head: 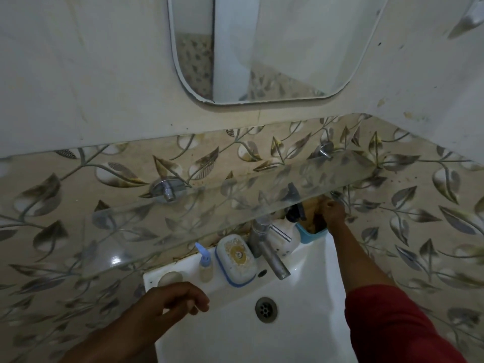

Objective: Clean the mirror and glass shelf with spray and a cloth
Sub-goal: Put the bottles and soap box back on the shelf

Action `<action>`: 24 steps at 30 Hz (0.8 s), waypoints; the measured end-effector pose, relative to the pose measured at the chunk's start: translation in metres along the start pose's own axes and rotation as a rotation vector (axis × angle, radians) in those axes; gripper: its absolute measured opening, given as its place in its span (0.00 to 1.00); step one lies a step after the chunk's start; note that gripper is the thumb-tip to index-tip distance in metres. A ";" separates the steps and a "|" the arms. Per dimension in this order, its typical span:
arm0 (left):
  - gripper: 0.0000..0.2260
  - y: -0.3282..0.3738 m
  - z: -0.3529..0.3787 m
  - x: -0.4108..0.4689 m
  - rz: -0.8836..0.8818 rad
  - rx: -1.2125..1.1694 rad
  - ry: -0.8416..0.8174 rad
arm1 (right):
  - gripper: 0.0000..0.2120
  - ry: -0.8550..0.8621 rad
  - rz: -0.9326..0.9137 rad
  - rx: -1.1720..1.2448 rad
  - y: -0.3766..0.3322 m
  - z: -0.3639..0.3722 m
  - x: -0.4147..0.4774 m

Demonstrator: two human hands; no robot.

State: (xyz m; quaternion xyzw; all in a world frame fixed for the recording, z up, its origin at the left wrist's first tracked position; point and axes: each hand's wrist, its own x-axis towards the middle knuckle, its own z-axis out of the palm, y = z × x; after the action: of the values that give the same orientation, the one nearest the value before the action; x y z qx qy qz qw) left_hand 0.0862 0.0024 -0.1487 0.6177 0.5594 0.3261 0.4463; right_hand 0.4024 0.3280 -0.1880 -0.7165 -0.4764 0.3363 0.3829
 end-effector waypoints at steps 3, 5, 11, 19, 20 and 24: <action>0.18 0.004 0.000 -0.001 -0.002 -0.008 -0.013 | 0.15 0.001 -0.027 -0.123 0.001 -0.002 0.005; 0.16 0.004 0.000 0.000 -0.009 -0.011 -0.011 | 0.15 0.012 -0.044 -0.133 0.003 -0.005 0.003; 0.12 -0.002 -0.003 0.003 0.022 0.059 0.119 | 0.11 0.146 0.017 0.209 0.005 -0.037 -0.031; 0.25 -0.042 -0.014 0.015 -0.023 0.481 0.480 | 0.11 0.268 0.133 0.609 0.047 -0.027 -0.176; 0.28 -0.049 -0.015 0.017 -0.115 0.513 0.426 | 0.11 0.270 0.148 0.611 0.049 -0.022 -0.190; 0.36 -0.073 -0.014 0.029 -0.342 0.575 0.272 | 0.09 0.144 0.146 0.599 0.043 -0.003 -0.231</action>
State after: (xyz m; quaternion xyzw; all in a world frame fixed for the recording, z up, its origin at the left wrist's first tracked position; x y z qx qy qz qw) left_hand 0.0486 0.0316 -0.2132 0.5666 0.7776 0.1554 0.2239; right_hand 0.3497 0.0996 -0.1972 -0.6259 -0.2753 0.4368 0.5846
